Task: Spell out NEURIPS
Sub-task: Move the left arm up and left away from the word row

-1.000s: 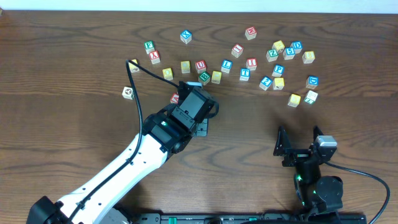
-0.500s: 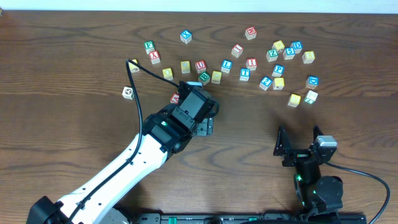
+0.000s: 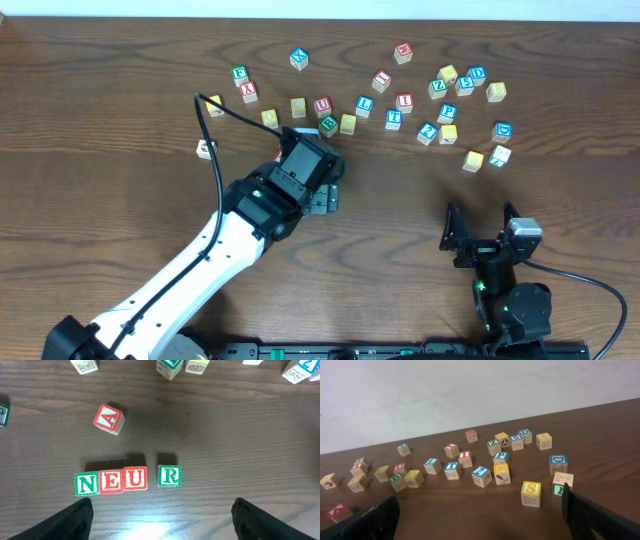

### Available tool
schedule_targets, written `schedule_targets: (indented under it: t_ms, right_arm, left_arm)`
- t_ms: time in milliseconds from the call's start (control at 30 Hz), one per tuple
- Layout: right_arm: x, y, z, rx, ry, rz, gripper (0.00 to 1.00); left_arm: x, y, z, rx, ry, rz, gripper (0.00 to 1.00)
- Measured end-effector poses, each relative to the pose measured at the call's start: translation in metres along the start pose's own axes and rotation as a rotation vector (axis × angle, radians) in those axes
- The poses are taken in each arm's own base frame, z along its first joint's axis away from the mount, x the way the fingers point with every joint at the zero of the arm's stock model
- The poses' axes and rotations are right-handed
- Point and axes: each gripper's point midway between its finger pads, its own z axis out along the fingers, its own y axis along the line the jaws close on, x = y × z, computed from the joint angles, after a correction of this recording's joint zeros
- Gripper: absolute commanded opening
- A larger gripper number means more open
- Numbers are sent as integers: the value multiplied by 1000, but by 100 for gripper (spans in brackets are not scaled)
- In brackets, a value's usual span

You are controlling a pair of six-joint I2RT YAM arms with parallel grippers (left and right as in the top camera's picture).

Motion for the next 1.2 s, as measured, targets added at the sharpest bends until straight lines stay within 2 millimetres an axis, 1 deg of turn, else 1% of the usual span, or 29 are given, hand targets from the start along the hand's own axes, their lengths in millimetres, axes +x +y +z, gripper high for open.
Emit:
schedule_targets:
  t_ms: [67, 200, 333, 467, 600, 700, 767, 833, 867, 900, 967, 1067, 1200]
  right_arm:
    - [0, 0, 0, 0, 0, 0, 99]
    - [0, 0, 0, 0, 0, 0, 99]
    - [0, 0, 0, 0, 0, 0, 99]
    - [0, 0, 0, 0, 0, 0, 99]
    - [0, 0, 0, 0, 0, 0, 99]
    - [0, 0, 0, 0, 0, 0, 99]
    - [0, 0, 0, 0, 0, 0, 99]
    - [0, 0, 0, 0, 0, 0, 99]
    - [0, 0, 0, 0, 0, 0, 99]
    - [0, 0, 0, 0, 0, 0, 99]
    - [0, 0, 0, 0, 0, 0, 99]
    - [0, 0, 0, 0, 0, 0, 99]
    - [0, 0, 0, 0, 0, 0, 99]
  left_arm:
    - [-1, 0, -1, 1, 3, 3, 87]
    - [-11, -3, -7, 12, -22, 19, 88]
    - [-14, 3, -7, -13, -34, 28, 88]
    - [-23, 23, -3, -14, -20, 7, 88]
    - [-31, 52, 1, 41, 19, -45, 88]
    - [-36, 79, 0, 60, 37, -90, 88]
    - [-38, 100, -5, 91, 42, -117, 88]
    - [-37, 114, -15, 113, 39, -126, 88]
    - [-38, 117, -19, 118, 33, -124, 88]
    - [-38, 128, -26, 116, 21, -129, 88]
    - [-39, 141, -38, 109, -5, -130, 88]
    - [-43, 150, -50, 104, -44, -123, 89]
    - [-44, 151, -52, 107, -54, -109, 89]
